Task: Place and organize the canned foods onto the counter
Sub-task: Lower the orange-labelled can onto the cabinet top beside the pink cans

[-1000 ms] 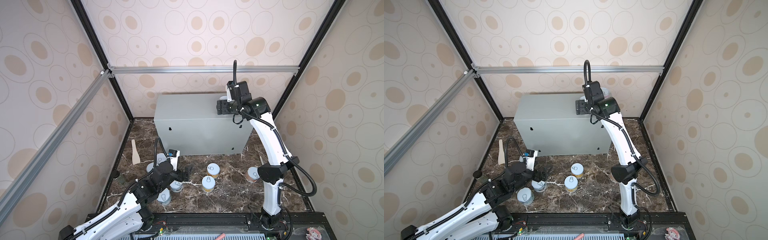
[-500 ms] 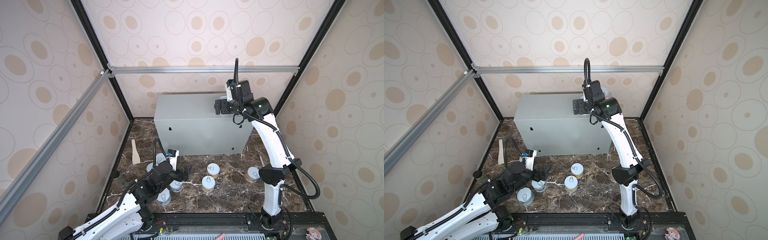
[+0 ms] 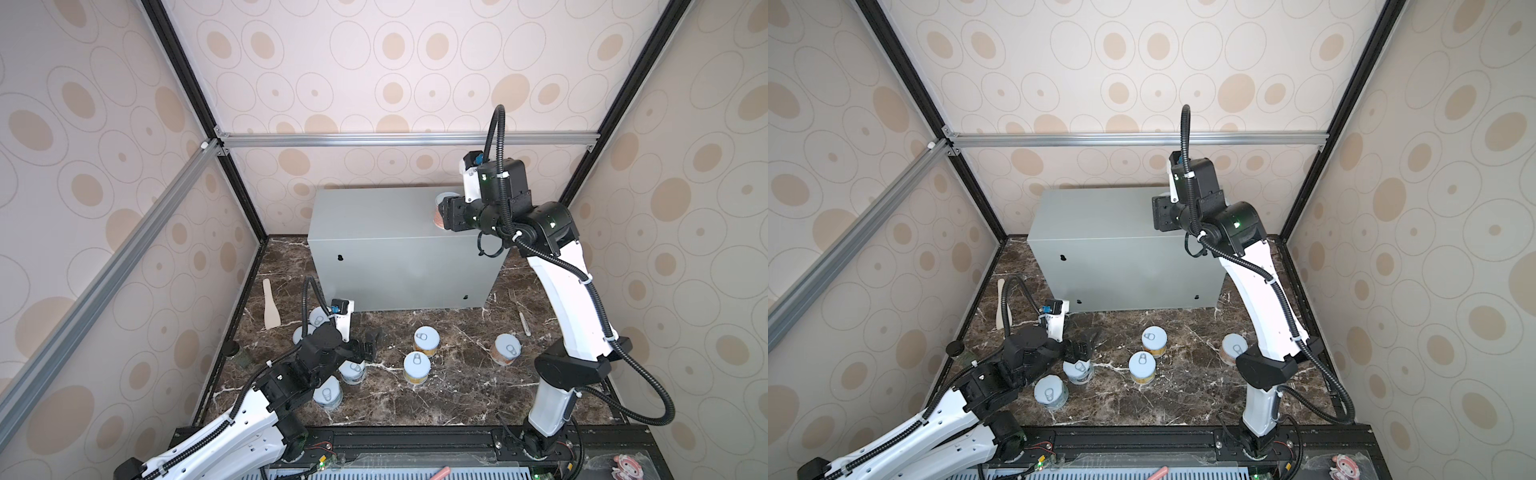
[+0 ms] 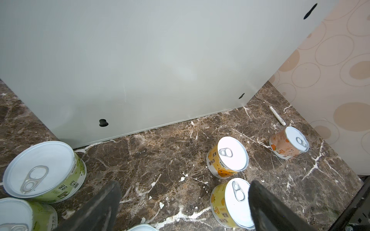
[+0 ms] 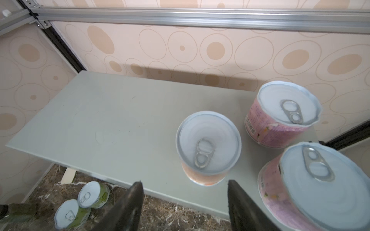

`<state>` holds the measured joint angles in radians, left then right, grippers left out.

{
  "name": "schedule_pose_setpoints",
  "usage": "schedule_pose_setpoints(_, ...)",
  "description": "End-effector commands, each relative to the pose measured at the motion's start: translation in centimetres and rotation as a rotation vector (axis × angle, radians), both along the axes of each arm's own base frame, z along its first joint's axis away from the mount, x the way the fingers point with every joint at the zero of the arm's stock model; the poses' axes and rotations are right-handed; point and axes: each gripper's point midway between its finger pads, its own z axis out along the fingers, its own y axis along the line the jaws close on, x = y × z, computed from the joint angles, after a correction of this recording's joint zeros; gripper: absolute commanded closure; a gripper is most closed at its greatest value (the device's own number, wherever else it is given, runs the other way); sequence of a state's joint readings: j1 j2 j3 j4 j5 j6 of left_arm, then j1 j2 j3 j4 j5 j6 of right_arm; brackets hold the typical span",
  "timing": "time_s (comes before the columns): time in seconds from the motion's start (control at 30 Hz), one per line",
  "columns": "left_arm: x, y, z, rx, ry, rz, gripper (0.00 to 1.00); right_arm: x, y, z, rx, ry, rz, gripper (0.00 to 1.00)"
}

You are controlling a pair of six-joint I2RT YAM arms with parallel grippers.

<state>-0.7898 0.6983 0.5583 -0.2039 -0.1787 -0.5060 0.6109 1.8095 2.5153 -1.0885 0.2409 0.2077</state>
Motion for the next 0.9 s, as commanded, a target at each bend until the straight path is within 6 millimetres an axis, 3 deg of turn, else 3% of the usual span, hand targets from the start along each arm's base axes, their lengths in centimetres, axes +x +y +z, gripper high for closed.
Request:
schedule_pose_setpoints(0.0,0.0,0.7,-0.1,-0.008,0.006,0.034,0.01,-1.0,0.1,0.2,0.011,-0.007,-0.005,0.46)
schedule_pose_setpoints(0.33,-0.1,0.8,-0.2,-0.015,0.009,0.035,0.01,-0.6,1.7,-2.4,0.050,0.061,0.004,0.53)
schedule_pose_setpoints(0.87,-0.1,0.4,-0.5,-0.019,0.010,0.021,0.01,3.0,1.5,-5.0,0.004,0.066,-0.110,0.55)
